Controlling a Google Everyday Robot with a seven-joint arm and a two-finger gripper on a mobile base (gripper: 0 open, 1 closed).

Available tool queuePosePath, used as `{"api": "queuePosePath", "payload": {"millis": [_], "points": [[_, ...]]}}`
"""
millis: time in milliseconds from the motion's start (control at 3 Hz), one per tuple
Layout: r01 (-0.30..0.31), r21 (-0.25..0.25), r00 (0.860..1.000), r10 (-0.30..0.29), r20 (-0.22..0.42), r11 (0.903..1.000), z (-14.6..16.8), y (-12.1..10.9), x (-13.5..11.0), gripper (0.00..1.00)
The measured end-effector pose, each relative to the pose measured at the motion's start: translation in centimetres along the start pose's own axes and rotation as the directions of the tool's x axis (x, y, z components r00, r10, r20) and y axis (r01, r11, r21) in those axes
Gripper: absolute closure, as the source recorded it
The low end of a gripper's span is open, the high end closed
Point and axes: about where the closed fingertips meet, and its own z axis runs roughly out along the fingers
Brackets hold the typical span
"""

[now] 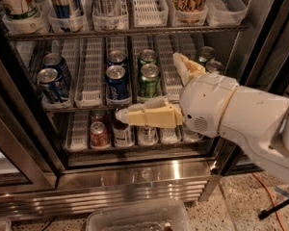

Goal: Pick redbull can from top shelf of fridge

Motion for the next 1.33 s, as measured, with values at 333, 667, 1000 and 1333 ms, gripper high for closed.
{"api": "queuePosePath", "payload": {"millis": [333, 667, 1000, 1333], "points": [[-0.008, 0.124, 0.999, 0.002, 0.048, 0.9922, 1.2, -0.5, -0.8, 0.0], [0.014, 0.191, 0.997, -0.029, 0.076, 0.9814, 2.3, 0.3, -2.8, 0.0], [0.014, 0.191, 0.997, -0.029, 0.075, 0.9815, 2.3, 0.3, -2.8, 0.0], [0.01, 0.187, 0.994, -0.03, 0.102, 0.9824, 2.7, -0.2, -3.1, 0.0]]}}
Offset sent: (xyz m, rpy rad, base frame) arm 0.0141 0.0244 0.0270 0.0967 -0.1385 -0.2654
